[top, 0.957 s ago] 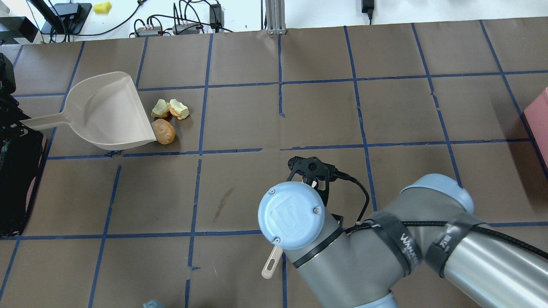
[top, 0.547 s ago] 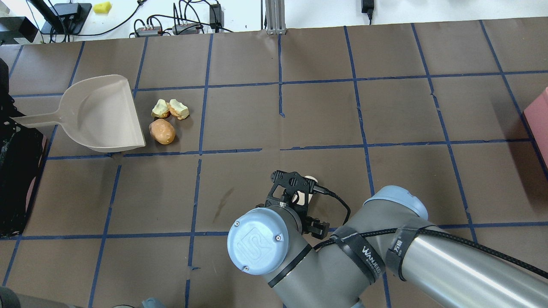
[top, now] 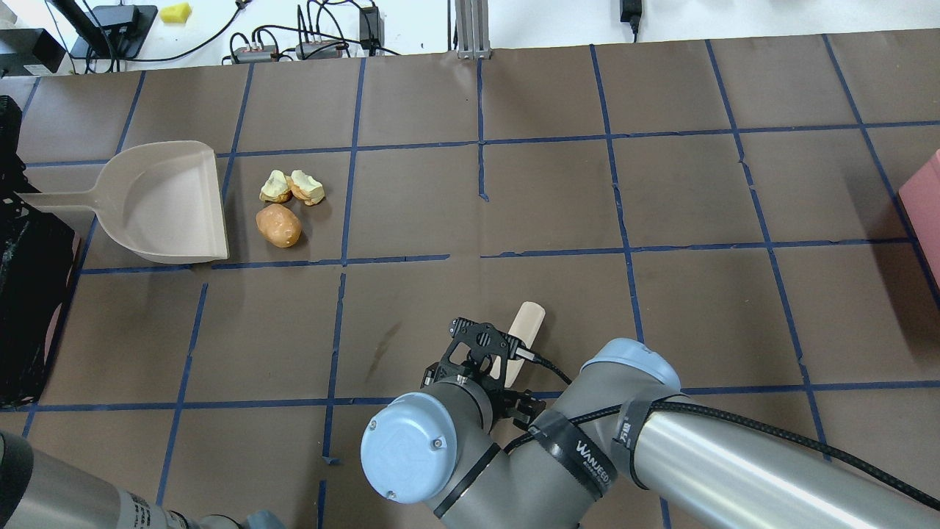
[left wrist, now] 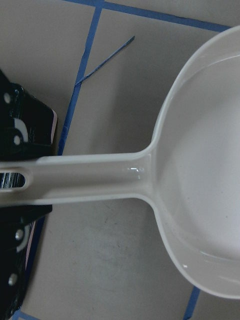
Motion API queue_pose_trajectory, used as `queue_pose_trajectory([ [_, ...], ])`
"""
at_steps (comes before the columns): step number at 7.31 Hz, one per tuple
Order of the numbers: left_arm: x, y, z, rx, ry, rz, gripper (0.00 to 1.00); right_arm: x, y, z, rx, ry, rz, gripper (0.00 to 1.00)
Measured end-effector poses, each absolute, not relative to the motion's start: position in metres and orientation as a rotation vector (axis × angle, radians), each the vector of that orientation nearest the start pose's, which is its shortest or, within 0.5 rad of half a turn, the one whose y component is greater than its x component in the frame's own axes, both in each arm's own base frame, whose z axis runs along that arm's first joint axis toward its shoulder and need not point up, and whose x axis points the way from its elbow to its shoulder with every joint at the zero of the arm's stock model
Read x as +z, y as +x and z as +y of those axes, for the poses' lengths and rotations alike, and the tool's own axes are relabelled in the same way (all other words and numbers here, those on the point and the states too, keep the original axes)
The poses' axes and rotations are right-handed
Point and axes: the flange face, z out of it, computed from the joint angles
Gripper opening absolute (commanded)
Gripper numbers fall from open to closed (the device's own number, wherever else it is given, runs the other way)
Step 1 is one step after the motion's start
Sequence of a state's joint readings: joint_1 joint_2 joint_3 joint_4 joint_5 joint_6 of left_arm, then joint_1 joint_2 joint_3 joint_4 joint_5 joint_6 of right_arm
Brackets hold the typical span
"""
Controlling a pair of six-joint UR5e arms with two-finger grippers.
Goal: Sweep and dump trash in nearest bin
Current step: 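Lower the right gripper and grasp the white brush handle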
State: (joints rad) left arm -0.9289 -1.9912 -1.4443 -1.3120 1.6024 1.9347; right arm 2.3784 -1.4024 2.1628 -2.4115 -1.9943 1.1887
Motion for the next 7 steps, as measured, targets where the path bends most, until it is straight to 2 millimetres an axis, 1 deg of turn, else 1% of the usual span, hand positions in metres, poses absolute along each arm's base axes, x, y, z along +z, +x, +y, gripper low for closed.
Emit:
queue_pose_trajectory([
  [2,0.313,0.267,-0.615,0.074,1.993,2.483,0.06,0.216,0.406,-0.243,-0.675,0.636,3.178,0.96],
  [3,0.304,0.263,-0.618,0.077,2.042,2.457,0.07,0.210,0.406,-0.235,-0.673,0.630,3.186,0.96],
  [5,0.292,0.261,-0.619,0.081,2.101,2.430,0.07,0.199,0.401,-0.219,-0.663,0.627,3.207,0.96],
  [7,0.279,0.262,-0.622,0.080,2.120,2.434,0.07,0.201,0.401,-0.216,-0.667,0.636,3.190,0.96],
])
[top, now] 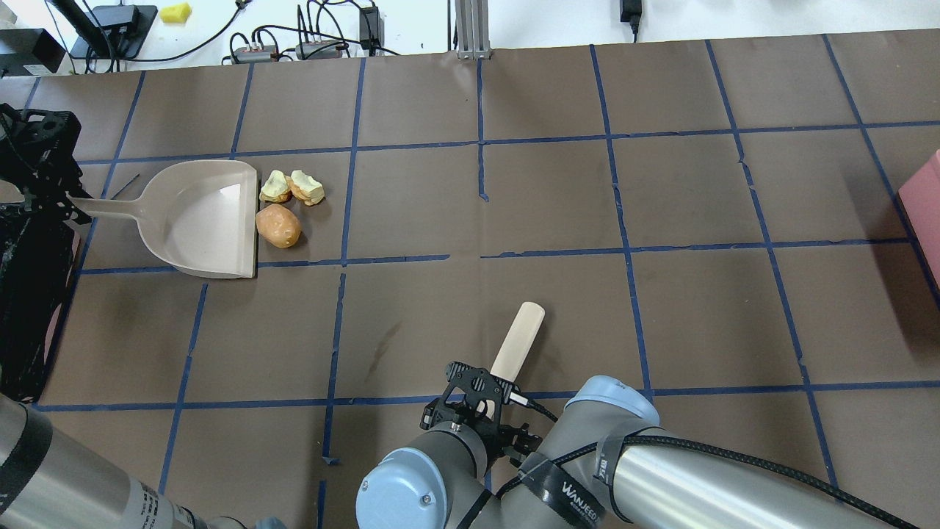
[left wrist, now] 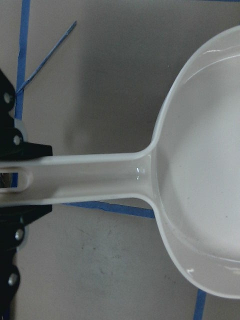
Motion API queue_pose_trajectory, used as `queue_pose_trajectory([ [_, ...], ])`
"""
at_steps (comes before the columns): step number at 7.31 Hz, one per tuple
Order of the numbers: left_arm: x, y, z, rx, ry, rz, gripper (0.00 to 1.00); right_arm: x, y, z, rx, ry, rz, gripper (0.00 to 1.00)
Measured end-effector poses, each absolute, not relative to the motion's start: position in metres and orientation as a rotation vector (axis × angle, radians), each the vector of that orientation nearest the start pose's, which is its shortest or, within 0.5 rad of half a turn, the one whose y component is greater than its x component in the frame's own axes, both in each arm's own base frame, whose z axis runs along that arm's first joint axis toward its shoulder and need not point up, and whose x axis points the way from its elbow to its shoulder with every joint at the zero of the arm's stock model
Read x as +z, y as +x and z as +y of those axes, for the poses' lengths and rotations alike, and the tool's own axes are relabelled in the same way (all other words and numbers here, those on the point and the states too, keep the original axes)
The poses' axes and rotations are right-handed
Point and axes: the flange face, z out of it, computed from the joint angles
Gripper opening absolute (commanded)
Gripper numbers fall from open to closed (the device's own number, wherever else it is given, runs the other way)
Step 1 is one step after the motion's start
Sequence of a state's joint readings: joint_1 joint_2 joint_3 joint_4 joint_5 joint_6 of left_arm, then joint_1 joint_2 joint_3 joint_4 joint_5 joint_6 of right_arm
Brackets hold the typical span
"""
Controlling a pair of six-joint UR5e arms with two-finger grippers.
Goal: Sweep and dump trash in nearest bin
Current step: 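Lower the right gripper and grasp the white brush handle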
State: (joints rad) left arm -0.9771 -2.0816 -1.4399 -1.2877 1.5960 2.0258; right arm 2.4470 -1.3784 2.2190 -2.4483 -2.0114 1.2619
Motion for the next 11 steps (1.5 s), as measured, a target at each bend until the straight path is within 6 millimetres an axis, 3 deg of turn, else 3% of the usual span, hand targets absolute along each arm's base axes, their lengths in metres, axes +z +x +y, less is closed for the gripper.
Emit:
queue_pose_trajectory([
  [3,0.268,0.261,-0.625,0.078,2.128,2.438,0.07,0.206,0.409,-0.213,-0.679,0.622,3.149,0.91],
  [5,0.267,0.259,-0.626,0.078,2.130,2.438,0.07,0.210,0.414,-0.212,-0.679,0.609,3.136,0.70],
  [6,0.266,0.259,-0.626,0.078,2.130,2.439,0.07,0.211,0.415,-0.211,-0.679,0.604,3.135,0.53],
  [9,0.265,0.258,-0.626,0.078,2.129,2.442,0.07,0.212,0.415,-0.212,-0.677,0.580,3.141,0.21],
  [11,0.266,0.258,-0.626,0.077,2.128,2.442,0.07,0.213,0.416,-0.211,-0.648,0.558,3.139,0.13],
])
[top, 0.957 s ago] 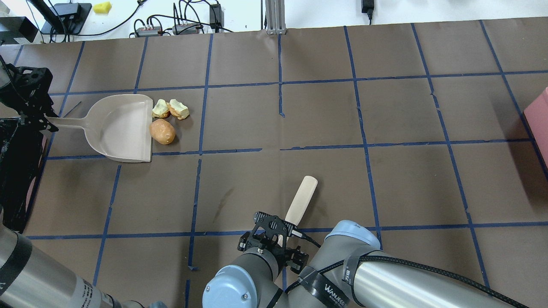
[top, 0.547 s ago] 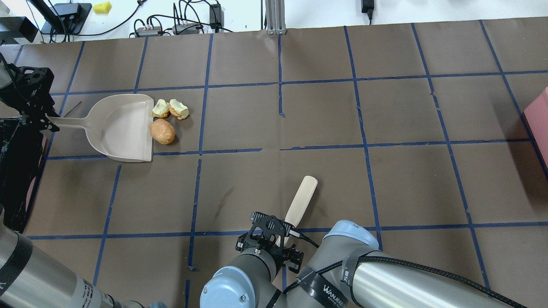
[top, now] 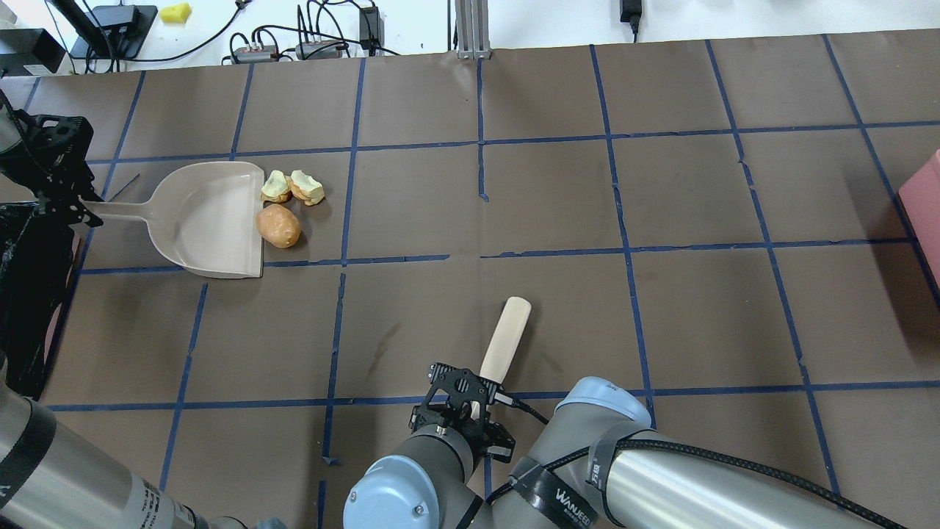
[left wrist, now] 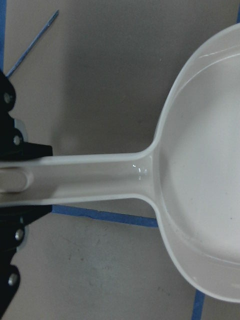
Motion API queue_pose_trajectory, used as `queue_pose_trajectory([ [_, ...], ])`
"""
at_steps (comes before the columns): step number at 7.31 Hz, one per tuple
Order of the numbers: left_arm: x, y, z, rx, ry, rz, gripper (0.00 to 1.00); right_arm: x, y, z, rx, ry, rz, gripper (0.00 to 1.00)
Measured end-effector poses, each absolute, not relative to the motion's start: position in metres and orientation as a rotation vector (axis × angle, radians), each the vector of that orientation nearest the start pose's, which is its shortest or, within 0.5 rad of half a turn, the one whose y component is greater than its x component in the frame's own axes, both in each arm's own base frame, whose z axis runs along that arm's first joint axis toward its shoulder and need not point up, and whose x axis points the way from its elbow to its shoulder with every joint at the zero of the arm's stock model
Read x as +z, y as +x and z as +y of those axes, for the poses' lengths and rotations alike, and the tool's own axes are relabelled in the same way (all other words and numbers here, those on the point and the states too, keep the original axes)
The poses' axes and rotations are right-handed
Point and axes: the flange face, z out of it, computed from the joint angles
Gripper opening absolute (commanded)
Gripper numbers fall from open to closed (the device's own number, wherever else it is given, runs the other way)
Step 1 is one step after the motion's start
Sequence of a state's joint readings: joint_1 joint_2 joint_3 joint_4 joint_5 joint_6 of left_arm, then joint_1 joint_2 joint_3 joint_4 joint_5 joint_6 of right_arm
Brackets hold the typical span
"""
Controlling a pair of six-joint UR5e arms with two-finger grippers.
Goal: Sweep and dump trash in nearest bin
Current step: 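Lower the right gripper and grasp the white brush handle, then carry the brush with the right gripper to the debris behind the dustpan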
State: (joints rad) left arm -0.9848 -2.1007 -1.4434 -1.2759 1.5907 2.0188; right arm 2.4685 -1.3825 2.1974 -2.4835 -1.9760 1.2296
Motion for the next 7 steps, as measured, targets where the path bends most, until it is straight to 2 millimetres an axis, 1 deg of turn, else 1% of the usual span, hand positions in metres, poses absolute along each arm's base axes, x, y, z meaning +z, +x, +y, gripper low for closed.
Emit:
queue_pose_trajectory([
  [2,0.266,0.258,-0.626,0.077,2.125,2.442,0.07,0.214,0.417,-0.210,-0.620,0.544,3.135,0.13],
  [3,0.268,0.258,-0.626,0.076,2.112,2.450,0.07,0.218,0.418,-0.215,-0.621,0.521,3.134,0.14],
  [4,0.270,0.257,-0.627,0.073,2.088,2.462,0.07,0.230,0.424,-0.228,-0.636,0.469,3.127,0.14],
  [6,0.272,0.255,-0.627,0.072,2.074,2.469,0.07,0.265,0.444,-0.259,-0.647,0.371,3.098,0.14],
  [7,0.271,0.252,-0.628,0.075,2.081,2.466,0.07,0.280,0.451,-0.273,-0.644,0.291,3.099,0.14],
])
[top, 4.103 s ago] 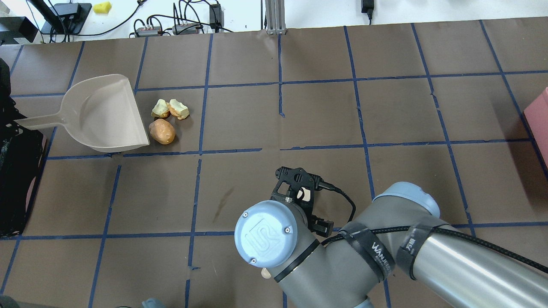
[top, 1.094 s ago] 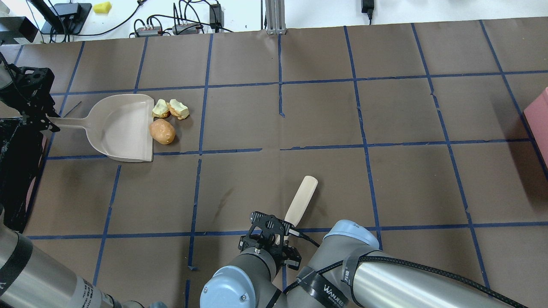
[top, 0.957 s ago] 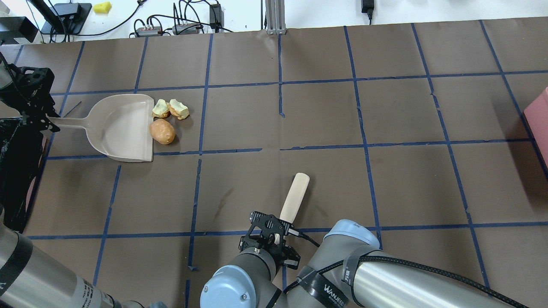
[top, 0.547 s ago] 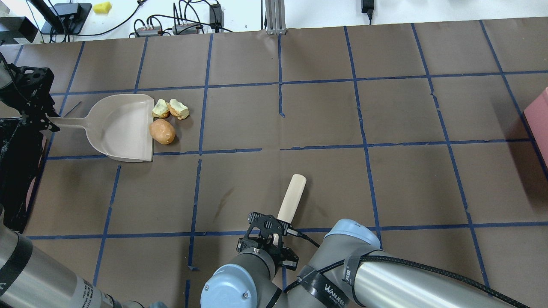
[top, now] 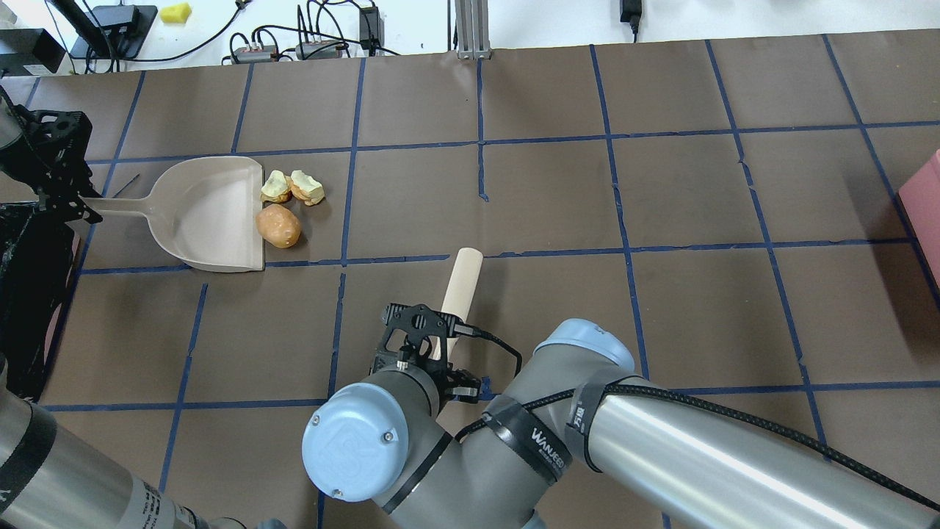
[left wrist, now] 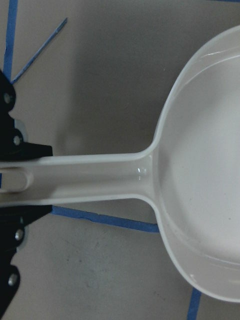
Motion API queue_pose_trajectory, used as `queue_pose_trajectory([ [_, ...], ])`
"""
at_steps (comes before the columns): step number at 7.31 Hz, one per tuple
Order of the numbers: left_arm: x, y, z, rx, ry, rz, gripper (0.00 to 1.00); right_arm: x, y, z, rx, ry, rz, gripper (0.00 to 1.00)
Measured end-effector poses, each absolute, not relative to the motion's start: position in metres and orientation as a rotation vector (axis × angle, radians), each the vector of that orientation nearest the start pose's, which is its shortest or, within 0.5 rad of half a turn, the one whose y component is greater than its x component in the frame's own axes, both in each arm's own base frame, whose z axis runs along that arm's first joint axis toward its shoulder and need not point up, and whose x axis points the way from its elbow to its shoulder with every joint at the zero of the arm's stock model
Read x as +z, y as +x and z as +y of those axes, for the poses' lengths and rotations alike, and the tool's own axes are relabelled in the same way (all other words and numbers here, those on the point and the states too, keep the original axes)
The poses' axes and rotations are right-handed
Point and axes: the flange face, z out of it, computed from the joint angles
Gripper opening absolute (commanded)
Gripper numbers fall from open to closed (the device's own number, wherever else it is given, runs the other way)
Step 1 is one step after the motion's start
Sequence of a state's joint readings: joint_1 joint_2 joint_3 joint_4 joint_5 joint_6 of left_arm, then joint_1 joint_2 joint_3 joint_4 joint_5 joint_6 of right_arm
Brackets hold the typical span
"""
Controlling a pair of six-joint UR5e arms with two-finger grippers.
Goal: Sweep and dump trash in nearest bin
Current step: 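Carry the brush with the right gripper to the debris behind the dustpan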
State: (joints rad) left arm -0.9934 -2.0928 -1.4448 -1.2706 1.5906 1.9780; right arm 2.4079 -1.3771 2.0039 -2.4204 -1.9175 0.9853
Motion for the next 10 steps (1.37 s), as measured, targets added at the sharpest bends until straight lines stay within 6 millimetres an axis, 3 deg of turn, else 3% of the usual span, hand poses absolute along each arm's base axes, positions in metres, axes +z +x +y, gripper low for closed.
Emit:
queue_pose_trajectory([
  [1,0.270,0.250,-0.628,0.078,2.087,2.463,0.07,0.290,0.457,-0.287,-0.643,0.182,3.113,0.14],
  [3,0.270,0.245,-0.628,0.080,2.109,2.448,0.07,0.287,0.482,-0.323,-0.636,-0.063,3.147,0.15],
  [7,0.269,0.241,-0.622,0.085,2.125,2.437,0.07,0.291,0.565,-0.410,-0.652,-0.345,3.155,0.16],
  [10,0.270,0.241,-0.622,0.085,2.121,2.439,0.07,0.276,0.584,-0.466,-0.645,-0.466,3.156,0.17],
])
